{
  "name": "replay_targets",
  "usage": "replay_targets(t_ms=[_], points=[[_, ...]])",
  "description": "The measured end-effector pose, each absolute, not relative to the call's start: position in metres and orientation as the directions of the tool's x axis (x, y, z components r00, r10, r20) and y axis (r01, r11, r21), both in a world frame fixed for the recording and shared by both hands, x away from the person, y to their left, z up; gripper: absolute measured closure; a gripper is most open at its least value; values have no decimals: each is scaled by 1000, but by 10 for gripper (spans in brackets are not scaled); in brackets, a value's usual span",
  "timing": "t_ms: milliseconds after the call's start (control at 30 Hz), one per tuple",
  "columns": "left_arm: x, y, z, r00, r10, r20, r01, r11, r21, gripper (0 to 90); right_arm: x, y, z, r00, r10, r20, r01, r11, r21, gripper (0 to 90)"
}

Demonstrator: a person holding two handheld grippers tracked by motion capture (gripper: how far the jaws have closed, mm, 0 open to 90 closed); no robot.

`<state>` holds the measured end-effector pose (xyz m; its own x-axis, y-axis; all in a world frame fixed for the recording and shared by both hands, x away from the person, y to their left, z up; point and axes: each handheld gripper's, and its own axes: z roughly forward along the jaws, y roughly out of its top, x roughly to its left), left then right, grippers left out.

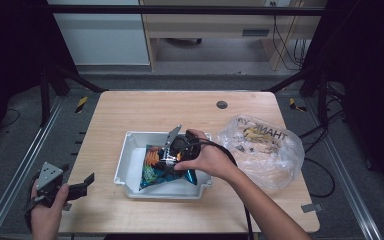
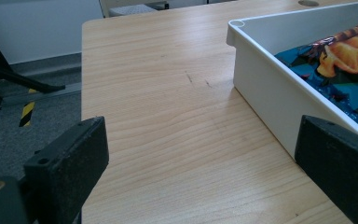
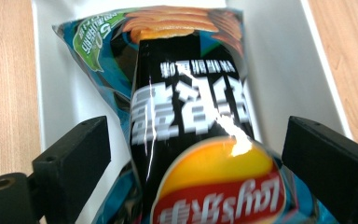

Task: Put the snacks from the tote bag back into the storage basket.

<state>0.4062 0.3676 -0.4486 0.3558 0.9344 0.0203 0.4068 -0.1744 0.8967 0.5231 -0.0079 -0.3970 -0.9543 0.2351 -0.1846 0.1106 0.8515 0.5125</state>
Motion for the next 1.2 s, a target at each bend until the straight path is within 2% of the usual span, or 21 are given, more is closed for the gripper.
replay_targets(t_ms=[633,1000,1200], points=[[406,367,-448,357,934,27,406,-181,896,25,522,-23,-376,-929,305,-208,131,799,587,63],[402,367,-446,348,937,27,400,-175,900,25,518,-34,-360,-895,391,-214,177,754,633,63],[400,368,-446,337,941,31,395,-171,903,25,516,-44,-344,-851,481,-209,233,704,671,53]])
